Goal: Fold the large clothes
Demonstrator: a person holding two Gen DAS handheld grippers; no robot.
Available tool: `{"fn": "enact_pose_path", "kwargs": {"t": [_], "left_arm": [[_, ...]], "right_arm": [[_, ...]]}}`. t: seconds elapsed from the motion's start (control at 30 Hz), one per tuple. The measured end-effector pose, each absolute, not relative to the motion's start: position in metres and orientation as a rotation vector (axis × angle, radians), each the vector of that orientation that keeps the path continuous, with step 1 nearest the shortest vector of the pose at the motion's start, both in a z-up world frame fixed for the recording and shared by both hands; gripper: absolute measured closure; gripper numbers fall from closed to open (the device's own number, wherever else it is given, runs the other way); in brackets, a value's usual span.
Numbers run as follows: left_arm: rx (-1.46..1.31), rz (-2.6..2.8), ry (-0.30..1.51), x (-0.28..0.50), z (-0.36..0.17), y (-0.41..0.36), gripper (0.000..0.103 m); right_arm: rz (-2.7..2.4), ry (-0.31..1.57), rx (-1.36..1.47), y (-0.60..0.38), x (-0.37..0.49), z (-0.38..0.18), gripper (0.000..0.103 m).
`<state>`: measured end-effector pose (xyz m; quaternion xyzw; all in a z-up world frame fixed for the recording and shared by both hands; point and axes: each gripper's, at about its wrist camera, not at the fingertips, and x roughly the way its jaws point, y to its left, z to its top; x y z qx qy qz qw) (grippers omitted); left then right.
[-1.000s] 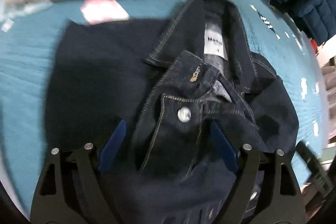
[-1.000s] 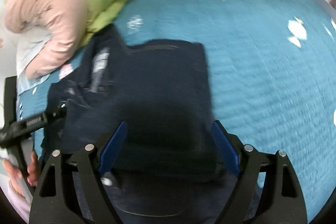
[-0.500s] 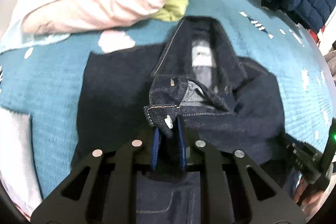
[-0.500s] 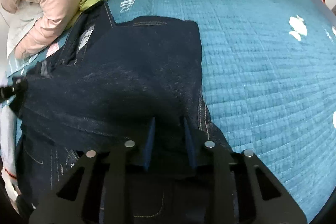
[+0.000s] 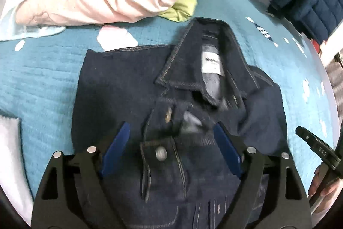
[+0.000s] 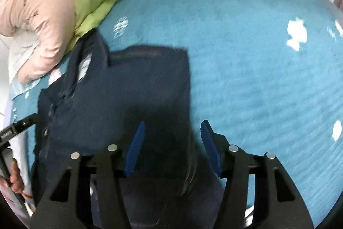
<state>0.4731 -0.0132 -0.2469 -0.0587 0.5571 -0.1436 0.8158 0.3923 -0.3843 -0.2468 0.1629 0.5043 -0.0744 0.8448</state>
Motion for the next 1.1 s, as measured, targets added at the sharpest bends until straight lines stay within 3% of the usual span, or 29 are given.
{"fn": "enact_pose_path", "kwargs": {"t": [0.07,0.1,0.13,0.2,0.23,0.27,0.4,0.47,0.6,0.63,0.67,0.73,1.0,1.1], "left_arm": [[-0.171,-0.313,1.266,0.494,-0.267,-0.018,0.027],[-0.207,-0.325,1.319,0.500,-0.282,-0.018,0.056],[-0.241,-0.347,1.356,0.502,-0.293,-0.019,0.070],[-0.224,-0.353,1.323,0.502,-0.295,-0.023,0.076],[-0.199,-0.378,1.307,0.498,-0.292,-0.027,0.087],[-0.166,-0.376,1.296,0.494,-0.289,-0.031,0.088],[-0.132,-0.362,1.232,0.486,-0.261,-0.032,0.088],[-0.176,-0.382,1.170,0.484,-0.242,-0.020,0.088],[-0.150,-0.340,1.191,0.495,-0.257,-0.021,0.088],[-0.094,-0.278,1.212,0.500,-0.272,-0.024,0.103],[0.019,-0.133,1.215,0.504,-0.290,-0.024,0.103],[0.046,-0.088,1.219,0.509,-0.313,-0.016,0.103],[-0.037,-0.246,1.222,0.489,-0.273,-0.002,0.102],[-0.062,-0.332,1.219,0.468,-0.258,-0.012,0.091]], "right_arm": [[-0.144,1.056,0.347,-0.385,0.412,-0.247,0.051],[-0.147,1.058,0.338,-0.386,0.425,-0.249,0.051],[-0.151,1.061,0.334,-0.388,0.437,-0.253,0.051],[-0.184,1.086,0.338,-0.395,0.458,-0.266,0.051],[-0.195,1.103,0.348,-0.398,0.464,-0.273,0.051],[-0.204,1.136,0.373,-0.401,0.472,-0.285,0.051],[-0.256,1.150,0.404,-0.404,0.473,-0.300,0.086],[-0.276,1.142,0.385,-0.405,0.469,-0.296,0.098],[-0.268,1.160,0.392,-0.411,0.472,-0.304,0.098],[-0.274,1.157,0.389,-0.411,0.473,-0.305,0.098],[-0.277,1.153,0.385,-0.410,0.474,-0.307,0.099],[-0.263,1.147,0.381,-0.412,0.474,-0.309,0.099],[-0.171,1.003,0.405,-0.407,0.422,-0.262,0.098],[-0.085,1.034,0.356,-0.381,0.397,-0.245,0.098]]}}
